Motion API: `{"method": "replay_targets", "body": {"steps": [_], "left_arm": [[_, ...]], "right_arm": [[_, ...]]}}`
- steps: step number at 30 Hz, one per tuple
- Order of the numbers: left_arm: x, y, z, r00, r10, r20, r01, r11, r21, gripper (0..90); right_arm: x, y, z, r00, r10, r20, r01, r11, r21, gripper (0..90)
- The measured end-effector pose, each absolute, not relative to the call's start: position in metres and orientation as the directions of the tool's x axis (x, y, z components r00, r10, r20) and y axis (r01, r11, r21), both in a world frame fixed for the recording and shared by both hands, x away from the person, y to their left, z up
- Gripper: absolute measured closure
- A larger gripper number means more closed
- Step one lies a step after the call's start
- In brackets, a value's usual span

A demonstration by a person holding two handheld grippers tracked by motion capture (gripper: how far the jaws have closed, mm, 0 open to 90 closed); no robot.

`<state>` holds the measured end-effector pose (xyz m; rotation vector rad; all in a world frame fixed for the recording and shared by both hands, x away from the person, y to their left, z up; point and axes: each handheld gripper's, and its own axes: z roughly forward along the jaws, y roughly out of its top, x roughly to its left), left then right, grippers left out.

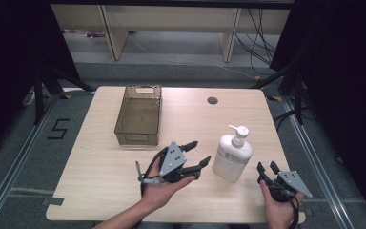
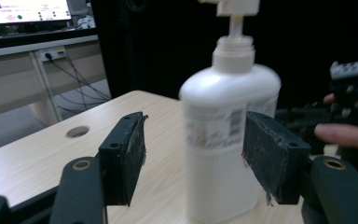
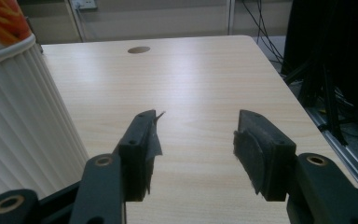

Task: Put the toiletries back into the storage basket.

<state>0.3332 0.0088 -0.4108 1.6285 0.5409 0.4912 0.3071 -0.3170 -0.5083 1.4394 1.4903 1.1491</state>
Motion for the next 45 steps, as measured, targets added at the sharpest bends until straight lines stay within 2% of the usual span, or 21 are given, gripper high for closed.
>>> {"method": "replay_targets", "body": {"steps": [7, 9, 18, 21, 32, 39, 45], "left_arm": [[0.341, -0.031, -0.395, 0.786, 0.617, 0.032, 0.028, -0.086, 0.996, 40.7], [0.342, -0.042, -0.393, 0.778, 0.628, 0.03, 0.03, -0.086, 0.996, 41.0], [0.342, -0.075, -0.392, 0.739, 0.673, 0.024, 0.055, -0.095, 0.994, 42.2], [0.342, -0.078, -0.392, 0.723, 0.691, 0.006, 0.08, -0.092, 0.993, 42.8], [0.344, -0.094, -0.383, 0.69, 0.723, 0.04, 0.053, -0.106, 0.993, 45.1], [0.347, -0.101, -0.379, 0.678, 0.733, 0.047, 0.048, -0.108, 0.993, 49.3], [0.349, -0.103, -0.375, 0.672, 0.74, 0.031, 0.059, -0.095, 0.994, 55.3]], "right_arm": [[0.309, -0.314, -0.51, -0.103, 0.991, 0.089, 0.304, -0.054, 0.951, 48.9], [0.309, -0.315, -0.511, -0.104, 0.992, 0.073, 0.3, -0.039, 0.953, 49.0], [0.309, -0.31, -0.513, -0.103, 0.986, 0.128, 0.334, -0.087, 0.938, 48.5], [0.31, -0.312, -0.513, -0.118, 0.99, 0.08, 0.315, -0.039, 0.948, 48.3], [0.311, -0.311, -0.513, -0.139, 0.986, 0.092, 0.326, -0.042, 0.944, 48.0], [0.311, -0.312, -0.513, -0.119, 0.99, 0.073, 0.328, -0.03, 0.944, 47.4], [0.31, -0.31, -0.512, -0.119, 0.988, 0.098, 0.365, -0.048, 0.93, 47.0]]}}
